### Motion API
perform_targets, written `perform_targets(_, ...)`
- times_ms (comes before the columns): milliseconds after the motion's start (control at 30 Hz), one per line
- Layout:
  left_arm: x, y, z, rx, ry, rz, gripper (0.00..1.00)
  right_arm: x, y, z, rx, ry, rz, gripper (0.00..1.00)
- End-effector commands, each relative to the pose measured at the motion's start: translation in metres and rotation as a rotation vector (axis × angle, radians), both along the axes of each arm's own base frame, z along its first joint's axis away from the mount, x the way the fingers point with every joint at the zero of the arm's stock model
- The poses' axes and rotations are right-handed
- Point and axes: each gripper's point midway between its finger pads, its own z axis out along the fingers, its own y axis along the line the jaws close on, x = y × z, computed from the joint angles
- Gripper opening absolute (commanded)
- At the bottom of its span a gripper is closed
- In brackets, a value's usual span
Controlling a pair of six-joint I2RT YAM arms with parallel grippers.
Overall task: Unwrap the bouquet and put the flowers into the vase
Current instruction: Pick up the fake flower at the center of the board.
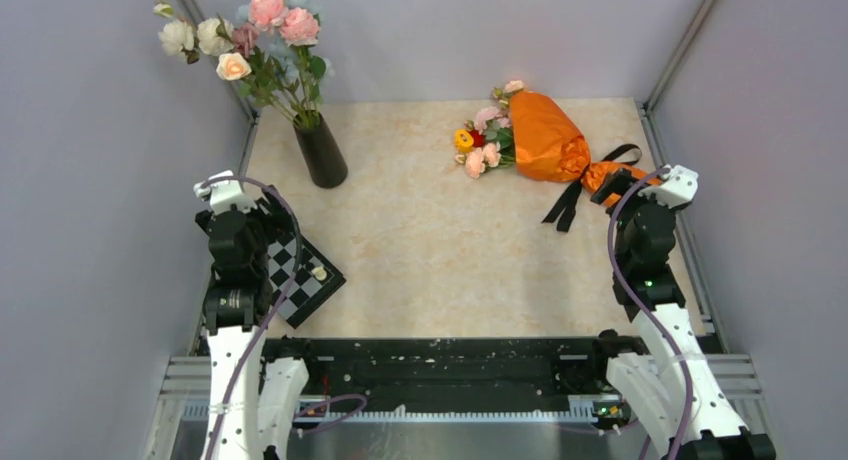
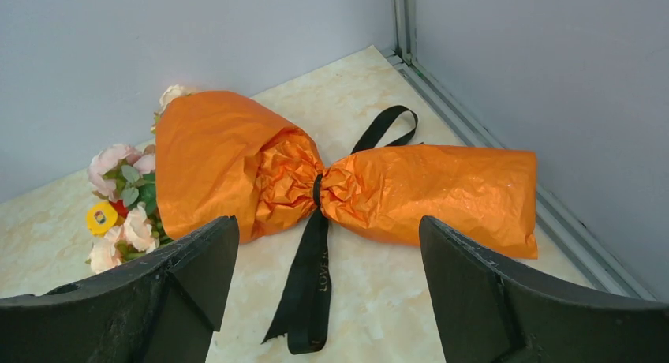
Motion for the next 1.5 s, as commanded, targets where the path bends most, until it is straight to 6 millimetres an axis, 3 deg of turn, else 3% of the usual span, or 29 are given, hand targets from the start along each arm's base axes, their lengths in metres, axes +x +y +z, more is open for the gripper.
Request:
perform_targets(0, 0.005, -0.003, 0.009, -0.011, -0.029, -0.013, 0.99, 0.001, -0.004, 0.010, 0.013, -0.042, -0.021, 0.87)
perform_targets(167, 0.005, -0.002, 0.009, -0.009, -0.028, -0.010, 0.99, 0.005, 0.004, 0.011, -0.001, -0.042, 0.026, 0.89)
perform_targets(367, 0.005, -0.005, 0.005, -0.017, -0.026, -0.023, 0.99, 0.032, 0.055, 0.026, -0.038, -0.019, 0.319, 0.94)
perform_targets(433, 0.006, -0.004, 0.005, -0.018, -0.022, -0.018, 0.99, 0.048, 0.059, 0.012, -0.016, 0.077, 0.335, 0.94)
perform_targets(600, 0.004, -0.002, 0.005, -0.019, -0.025, -0.003, 0.99, 0.080, 0.049, -0.006, 0.116, 0.213, 0.211, 0.92)
perform_targets(900, -0.002, 0.003, 0.009, -0.008, -0.046, 0.031, 0.99, 0.113, 0.001, -0.014, 0.593, -0.003, -0.037, 0.90)
perform_targets(1033, -0.002, 0.005, 0.008, -0.005, -0.043, 0.040, 0.99, 0.123, 0.001, -0.030, 0.796, -0.048, -0.095, 0.90)
perform_targets(1200, -0.002, 0.007, 0.006, -0.003, -0.037, 0.051, 0.99, 0.128, 0.001, -0.066, 1.043, -0.067, -0.194, 0.90)
perform_targets(1467, -0.001, 0.007, 0.005, -0.001, -0.033, 0.055, 0.99, 0.141, 0.003, -0.109, 1.213, -0.041, -0.290, 0.89)
